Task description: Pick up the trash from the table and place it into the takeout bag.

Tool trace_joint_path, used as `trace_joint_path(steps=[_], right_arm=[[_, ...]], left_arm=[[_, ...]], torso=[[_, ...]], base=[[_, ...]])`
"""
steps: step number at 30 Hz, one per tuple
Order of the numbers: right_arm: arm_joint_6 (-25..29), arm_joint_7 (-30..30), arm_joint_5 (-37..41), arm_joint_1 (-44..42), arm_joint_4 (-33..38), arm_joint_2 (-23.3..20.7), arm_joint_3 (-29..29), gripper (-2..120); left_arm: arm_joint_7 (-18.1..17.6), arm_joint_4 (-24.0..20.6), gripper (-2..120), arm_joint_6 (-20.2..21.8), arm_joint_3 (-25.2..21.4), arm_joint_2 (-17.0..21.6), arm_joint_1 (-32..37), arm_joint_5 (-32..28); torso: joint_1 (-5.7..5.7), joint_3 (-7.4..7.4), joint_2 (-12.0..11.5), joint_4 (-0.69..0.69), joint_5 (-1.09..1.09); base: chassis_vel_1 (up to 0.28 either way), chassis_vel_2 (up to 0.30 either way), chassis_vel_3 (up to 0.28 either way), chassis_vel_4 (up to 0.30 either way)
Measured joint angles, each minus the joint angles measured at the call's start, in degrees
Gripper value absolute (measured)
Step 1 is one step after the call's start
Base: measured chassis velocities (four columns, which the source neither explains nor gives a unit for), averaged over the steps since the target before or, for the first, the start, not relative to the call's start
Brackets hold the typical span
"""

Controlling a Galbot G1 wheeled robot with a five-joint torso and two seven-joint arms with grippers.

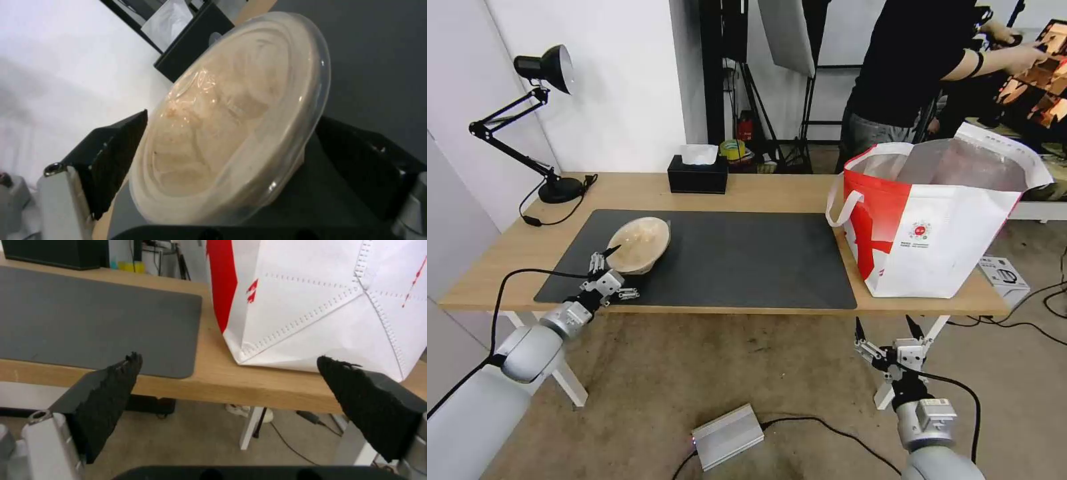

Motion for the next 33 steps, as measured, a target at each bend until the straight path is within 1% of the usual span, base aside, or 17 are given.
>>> trace_joint_path(steps=[11,14,16,18,19,22,23,25,26,27,28,32,33], right_arm=[[0.06,0.03,-0.25,0.10,-0.19,0.36,-0.22,100],[0.07,0.03,-0.42,0.10,-0.22,0.44,-0.35,100],[0.10,0.03,-0.55,0.13,-0.24,0.48,-0.40,100],[0.15,0.03,-0.74,0.14,-0.29,0.49,-0.42,100],[0.15,0.03,-0.74,0.14,-0.29,0.49,-0.42,100],[0.19,0.03,-0.91,0.14,-0.30,0.56,-0.49,100],[0.19,0.03,-0.91,0.14,-0.30,0.56,-0.49,100],[0.21,0.04,-0.97,0.12,-0.30,0.63,-0.52,100],[0.22,0.05,-0.98,0.10,-0.30,0.66,-0.52,100],[0.22,0.05,-0.99,0.05,-0.29,0.67,-0.51,100],[0.22,0.05,-0.99,0.05,-0.29,0.67,-0.51,100],[0.25,0.07,-1.13,-0.15,-0.16,0.68,-0.50,100],[0.25,0.07,-1.13,-0.15,-0.16,0.68,-0.50,100]], left_arm=[[0.01,0.92,100,-0.02,0.86,-0.17,-0.89,0.08],[0.00,0.99,98,-0.06,0.89,-0.21,-0.92,0.11],[-0.05,1.00,94,-0.11,0.91,-0.22,-0.92,0.15],[-0.06,1.02,86,-0.12,0.93,-0.24,-0.92,0.16],[-0.06,1.02,86,-0.12,0.93,-0.24,-0.92,0.16],[-0.10,1.02,73,-0.28,0.98,-0.37,-0.99,0.12],[-0.10,1.02,73,-0.28,0.98,-0.37,-0.99,0.12],[-0.11,1.03,62,-0.45,1.01,-0.48,-1.04,0.05],[-0.11,1.07,60,-0.59,1.01,-0.55,-1.09,0.02],[-0.12,1.14,53,-0.72,1.04,-0.58,-1.18,0.00],[-0.12,1.14,53,-0.72,1.04,-0.58,-1.18,0.00],[-0.12,1.18,34,-0.89,1.34,-0.67,-1.62,-0.10],[-0.12,1.18,34,-0.89,1.34,-0.67,-1.62,-0.10]], torso=[[0.00,0.00,0.00,0.00,0.00],[0.00,-0.01,-0.01,0.00,0.00],[0.00,-0.01,-0.01,0.00,0.00],[0.00,-0.01,-0.01,0.00,0.00],[0.00,-0.01,-0.01,0.00,0.00],[0.00,-0.01,-0.01,0.00,0.00],[0.00,-0.01,-0.01,0.00,0.00],[0.00,-0.01,-0.01,0.00,0.00],[0.00,-0.01,-0.01,0.00,0.00],[0.00,-0.01,-0.01,0.00,0.00],[0.00,-0.01,-0.01,0.00,0.00],[0.00,-0.01,-0.01,0.00,0.00],[0.00,-0.01,-0.01,0.00,0.00]], base=[[0.000,0.000,0.000,0.000],[0.000,0.000,0.000,0.000],[0.000,0.000,0.000,0.000],[0.000,0.000,0.000,0.000],[0.000,0.000,0.000,0.000],[0.000,0.000,0.000,0.000],[0.000,0.000,0.000,0.000],[0.000,0.000,0.000,0.000],[0.000,0.000,0.000,0.000],[0.000,0.000,0.000,0.000],[0.000,0.000,0.000,0.000],[0.000,0.000,0.000,0.000],[0.000,0.000,0.000,0.000]])
